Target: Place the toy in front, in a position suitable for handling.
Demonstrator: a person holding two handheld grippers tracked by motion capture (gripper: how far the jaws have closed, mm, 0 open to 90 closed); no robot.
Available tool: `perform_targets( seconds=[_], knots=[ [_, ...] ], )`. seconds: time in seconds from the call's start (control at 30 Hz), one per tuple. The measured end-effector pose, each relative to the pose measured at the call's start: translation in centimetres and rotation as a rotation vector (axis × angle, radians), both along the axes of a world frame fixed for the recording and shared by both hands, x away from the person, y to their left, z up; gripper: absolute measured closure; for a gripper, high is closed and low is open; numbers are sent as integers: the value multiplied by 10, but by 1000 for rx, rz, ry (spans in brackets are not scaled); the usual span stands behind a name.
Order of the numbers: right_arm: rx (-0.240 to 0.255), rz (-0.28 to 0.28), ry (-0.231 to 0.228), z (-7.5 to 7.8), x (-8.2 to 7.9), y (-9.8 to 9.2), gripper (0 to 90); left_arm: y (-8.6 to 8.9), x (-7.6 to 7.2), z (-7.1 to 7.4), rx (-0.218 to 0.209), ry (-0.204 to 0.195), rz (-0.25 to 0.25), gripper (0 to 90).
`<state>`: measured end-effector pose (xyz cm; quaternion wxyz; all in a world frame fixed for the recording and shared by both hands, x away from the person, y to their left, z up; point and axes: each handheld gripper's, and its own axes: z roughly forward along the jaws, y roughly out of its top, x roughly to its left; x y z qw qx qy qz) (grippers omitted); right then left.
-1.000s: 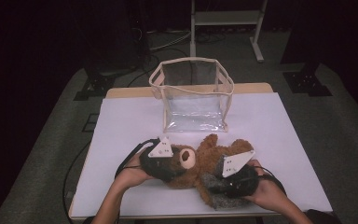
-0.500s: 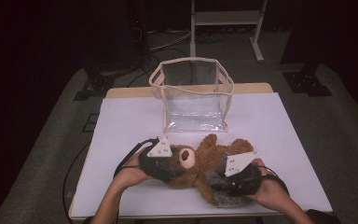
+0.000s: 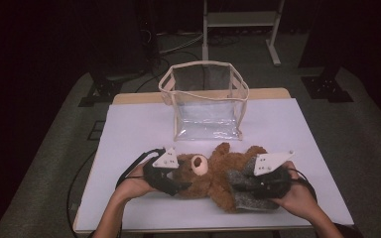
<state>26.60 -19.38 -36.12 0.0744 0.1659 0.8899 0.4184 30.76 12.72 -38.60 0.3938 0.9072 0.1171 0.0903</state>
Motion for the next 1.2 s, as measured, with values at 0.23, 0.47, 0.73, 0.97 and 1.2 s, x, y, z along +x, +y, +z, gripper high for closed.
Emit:
perform_targets(
  seconds=[0.23,0.47,0.73,0.97,1.2],
  knots=[
    [-11,47,-42,14,19,36,717,-8,-4,-2,2,-4,-30,279],
    [-71,71,-46,7,33,64,716,-18,-8,-2,14,-21,-50,277],
    [-50,28,16,-7,36,35,721,-7,-7,7,-18,-30,-62,275],
    [-13,20,44,-7,36,26,721,4,-3,6,-46,-1,-35,335],
    [-15,10,57,-5,37,21,720,-14,-4,-9,-55,26,-62,353]
  ],
)
